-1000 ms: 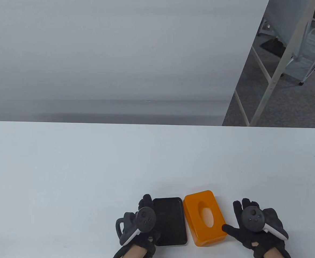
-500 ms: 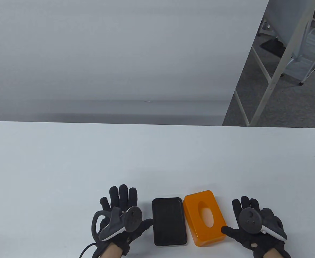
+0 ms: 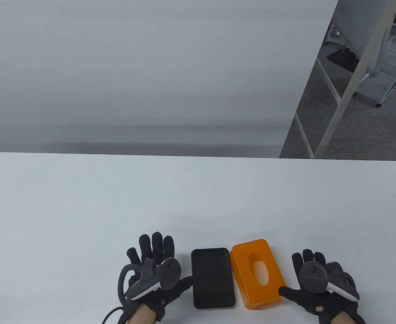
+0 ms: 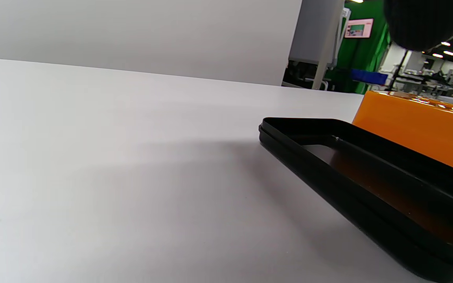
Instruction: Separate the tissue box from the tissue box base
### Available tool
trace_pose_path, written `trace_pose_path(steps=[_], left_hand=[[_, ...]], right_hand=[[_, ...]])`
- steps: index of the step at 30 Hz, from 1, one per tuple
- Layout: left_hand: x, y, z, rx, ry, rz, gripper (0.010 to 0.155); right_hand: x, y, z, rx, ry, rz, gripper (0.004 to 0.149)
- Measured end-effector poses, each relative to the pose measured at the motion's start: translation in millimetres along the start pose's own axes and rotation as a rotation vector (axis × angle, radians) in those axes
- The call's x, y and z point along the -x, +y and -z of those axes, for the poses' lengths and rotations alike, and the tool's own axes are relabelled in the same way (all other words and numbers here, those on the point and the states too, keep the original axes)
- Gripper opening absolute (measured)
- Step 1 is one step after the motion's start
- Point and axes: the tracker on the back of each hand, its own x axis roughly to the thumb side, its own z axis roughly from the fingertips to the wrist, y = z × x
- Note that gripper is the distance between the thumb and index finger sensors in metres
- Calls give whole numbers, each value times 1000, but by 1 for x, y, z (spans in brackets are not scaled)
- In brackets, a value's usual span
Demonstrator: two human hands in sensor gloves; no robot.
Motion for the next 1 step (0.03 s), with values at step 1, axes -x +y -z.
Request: trace_pose_path(steps=[1], left_hand=[[1,-1,1,7,0,-7,117]], right_hand=[[0,0,0,-1,-1,-2,103]])
